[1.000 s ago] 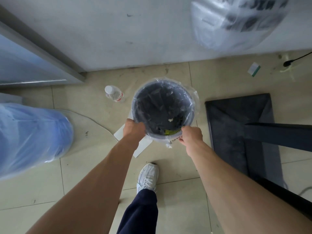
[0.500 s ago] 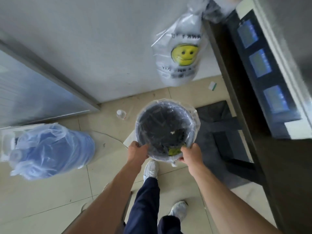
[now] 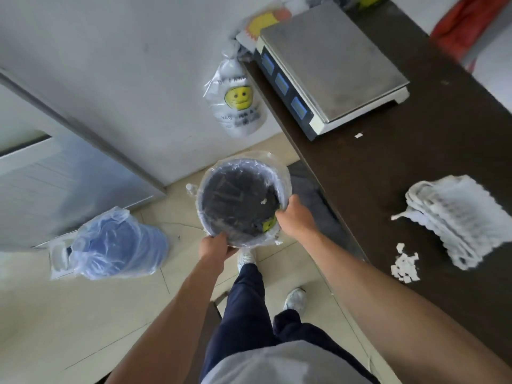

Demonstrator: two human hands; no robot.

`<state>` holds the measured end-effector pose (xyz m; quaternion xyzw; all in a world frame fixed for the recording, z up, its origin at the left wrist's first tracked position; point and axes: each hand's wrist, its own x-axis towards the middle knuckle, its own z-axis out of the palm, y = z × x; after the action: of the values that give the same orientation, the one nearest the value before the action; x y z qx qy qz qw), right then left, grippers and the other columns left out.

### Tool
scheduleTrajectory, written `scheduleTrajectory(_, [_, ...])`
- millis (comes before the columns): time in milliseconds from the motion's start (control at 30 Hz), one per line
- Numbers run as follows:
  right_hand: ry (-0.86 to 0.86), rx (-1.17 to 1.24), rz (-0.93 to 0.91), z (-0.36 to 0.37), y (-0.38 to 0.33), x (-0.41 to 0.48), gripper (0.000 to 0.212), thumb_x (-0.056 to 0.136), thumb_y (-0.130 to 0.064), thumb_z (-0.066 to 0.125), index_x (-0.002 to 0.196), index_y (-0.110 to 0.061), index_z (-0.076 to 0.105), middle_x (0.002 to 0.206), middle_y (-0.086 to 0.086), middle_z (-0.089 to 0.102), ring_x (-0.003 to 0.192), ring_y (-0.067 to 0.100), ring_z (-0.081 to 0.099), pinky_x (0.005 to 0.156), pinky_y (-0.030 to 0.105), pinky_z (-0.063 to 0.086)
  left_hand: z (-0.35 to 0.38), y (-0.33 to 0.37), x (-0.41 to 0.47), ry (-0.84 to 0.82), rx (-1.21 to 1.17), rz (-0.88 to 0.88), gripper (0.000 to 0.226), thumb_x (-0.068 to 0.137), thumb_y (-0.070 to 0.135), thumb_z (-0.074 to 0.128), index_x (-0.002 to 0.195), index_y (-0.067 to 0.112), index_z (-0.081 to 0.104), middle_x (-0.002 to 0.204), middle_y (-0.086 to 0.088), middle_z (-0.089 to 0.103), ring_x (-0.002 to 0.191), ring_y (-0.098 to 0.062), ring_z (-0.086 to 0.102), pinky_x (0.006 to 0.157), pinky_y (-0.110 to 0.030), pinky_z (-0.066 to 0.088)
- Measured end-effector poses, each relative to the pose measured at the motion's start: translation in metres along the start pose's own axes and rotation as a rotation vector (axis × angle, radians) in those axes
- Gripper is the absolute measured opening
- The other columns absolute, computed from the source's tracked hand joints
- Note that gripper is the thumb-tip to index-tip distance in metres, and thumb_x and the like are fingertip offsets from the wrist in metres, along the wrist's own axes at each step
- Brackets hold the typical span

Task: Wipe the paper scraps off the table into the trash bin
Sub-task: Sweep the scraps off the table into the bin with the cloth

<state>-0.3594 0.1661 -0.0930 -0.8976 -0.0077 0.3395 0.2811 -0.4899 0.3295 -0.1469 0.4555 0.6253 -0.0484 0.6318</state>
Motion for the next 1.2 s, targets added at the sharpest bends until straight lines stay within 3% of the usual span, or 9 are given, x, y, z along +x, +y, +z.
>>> scheduleTrajectory(233, [0.056, -0.095, -0.143, -0.030, 0.029, -0.038, 0.052, 0.092, -0.022, 0.054, 0.140, -0.010, 0.037, 0.137, 0.011, 0.053, 0.118, 0.034, 0.056, 0.084, 0.037, 0.043, 0.002, -0.035, -0.056, 0.005, 0.000, 0.048, 0.008, 0.090, -0.003, 0.056, 0.094, 0.002, 0.062, 0.086, -0.016, 0.075, 0.060, -0.025, 0.076, 0.048, -0.027, 0.059])
scheduleTrajectory(400, [0.207, -0.096, -0.284, -0.070, 0.068, -0.051, 0.048, 0.093, -0.027, 0.056, 0.137, -0.013, 0.041, 0.136, 0.006, 0.053, 0.117, 0.029, 0.057, 0.085, 0.036, 0.043, 0.006, -0.060, -0.063, 0.028, 0.170, 0.110, 0.005, 0.091, 0.004, 0.060, 0.094, 0.001, 0.061, 0.082, -0.015, 0.074, 0.068, -0.029, 0.076, 0.075, -0.042, 0.064])
scheduleTrajectory(600, [0.571, -0.251, -0.355, -0.135, 0.135, -0.066, 0.053, 0.088, -0.019, 0.063, 0.135, -0.007, 0.043, 0.136, 0.013, 0.051, 0.120, 0.029, 0.052, 0.094, 0.040, 0.048, 0.024, -0.080, -0.076, 0.028, 0.390, 0.147, 0.008, 0.089, 0.002, 0.064, 0.093, -0.004, 0.062, 0.088, -0.021, 0.074, 0.089, -0.039, 0.075, 0.088, -0.055, 0.059])
scheduleTrajectory(667, [0.660, -0.318, -0.325, -0.157, 0.161, -0.071, 0.054, 0.087, -0.022, 0.065, 0.135, -0.007, 0.044, 0.139, 0.014, 0.049, 0.123, 0.030, 0.050, 0.096, 0.042, 0.048, 0.033, -0.086, -0.082, 0.007, 0.458, 0.157, 0.008, 0.089, 0.002, 0.065, 0.084, -0.003, 0.061, 0.082, -0.020, 0.073, 0.087, -0.039, 0.075, 0.087, -0.053, 0.060])
scheduleTrajectory(733, [0.705, -0.367, -0.306, -0.175, 0.189, -0.075, 0.054, 0.086, -0.024, 0.068, 0.132, -0.009, 0.046, 0.138, 0.014, 0.050, 0.121, 0.032, 0.051, 0.094, 0.045, 0.047, 0.041, -0.090, -0.089, -0.008, 0.514, 0.176, 0.010, 0.092, 0.003, 0.063, 0.084, -0.003, 0.062, 0.074, -0.015, 0.071, 0.070, -0.030, 0.076, 0.073, -0.042, 0.064])
scheduleTrajectory(800, [0.712, -0.422, -0.273, -0.190, 0.216, -0.080, 0.055, 0.084, -0.028, 0.070, 0.130, -0.011, 0.046, 0.135, 0.013, 0.052, 0.119, 0.034, 0.052, 0.094, 0.047, 0.044, 0.048, -0.096, -0.096, -0.021, 0.559, 0.184, 0.011, 0.093, 0.004, 0.061, 0.085, -0.003, 0.063, 0.070, -0.013, 0.071, 0.065, -0.027, 0.075, 0.066, -0.039, 0.064])
scheduleTrajectory(867, [0.701, -0.467, -0.236, -0.201, 0.239, -0.084, 0.060, 0.083, -0.032, 0.070, 0.133, -0.011, 0.043, 0.134, 0.014, 0.052, 0.118, 0.035, 0.051, 0.096, 0.049, 0.042, 0.055, -0.102, -0.101, -0.051, 0.590, 0.193, 0.011, 0.093, 0.006, 0.059, 0.089, -0.004, 0.064, 0.074, -0.014, 0.072, 0.077, -0.034, 0.076, 0.078, -0.048, 0.063])
scheduleTrajectory(1033, [0.524, -0.506, -0.143, -0.210, 0.273, -0.087, 0.068, 0.086, -0.044, 0.064, 0.140, -0.014, 0.035, 0.141, 0.012, 0.049, 0.126, 0.035, 0.048, 0.103, 0.050, 0.039, 0.075, -0.106, -0.115, -0.131, 0.652, 0.212, 0.008, 0.097, 0.005, 0.057, 0.104, 0.004, 0.056, 0.104, -0.016, 0.066, 0.086, -0.029, 0.070, 0.071, -0.039, 0.064])
scheduleTrajectory(1200, [0.431, -0.467, -0.079, -0.206, 0.288, -0.084, 0.065, 0.089, -0.038, 0.059, 0.145, -0.018, 0.033, 0.146, 0.009, 0.045, 0.132, 0.031, 0.044, 0.106, 0.050, 0.036, 0.081, -0.112, -0.117, -0.073, 0.790, 0.229, 0.015, 0.093, 0.011, 0.060, 0.093, -0.004, 0.062, 0.101, -0.025, 0.073, 0.095, -0.041, 0.072, 0.089, -0.054, 0.059])
